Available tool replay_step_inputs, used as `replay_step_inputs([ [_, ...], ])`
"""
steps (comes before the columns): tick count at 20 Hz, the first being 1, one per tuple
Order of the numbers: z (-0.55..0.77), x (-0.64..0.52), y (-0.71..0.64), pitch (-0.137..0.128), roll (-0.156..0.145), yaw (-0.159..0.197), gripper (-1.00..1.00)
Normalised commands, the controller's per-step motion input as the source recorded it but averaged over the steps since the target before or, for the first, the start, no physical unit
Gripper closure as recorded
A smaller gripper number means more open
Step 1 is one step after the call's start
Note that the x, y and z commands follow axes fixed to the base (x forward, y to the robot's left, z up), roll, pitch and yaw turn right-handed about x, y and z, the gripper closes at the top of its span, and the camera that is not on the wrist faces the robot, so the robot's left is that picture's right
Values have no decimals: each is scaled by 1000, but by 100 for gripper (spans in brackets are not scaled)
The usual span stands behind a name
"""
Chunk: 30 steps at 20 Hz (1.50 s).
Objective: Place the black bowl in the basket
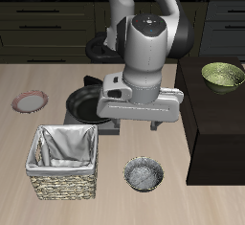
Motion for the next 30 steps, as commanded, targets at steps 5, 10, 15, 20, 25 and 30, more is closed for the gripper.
replay_step_inputs([
  [5, -160, 36, 19, 7, 14, 10, -100],
  [10, -201, 91, 32, 16, -1, 4, -100],
  [15, -138, 47, -21, 16, -6, -3, -100],
  [20, -252, 39, 5, 31, 10, -5, -100],
  [25, -248, -2, 6, 30, 20, -6, -100],
  [30, -237, 17, -4, 26, 6, 13, -100],
])
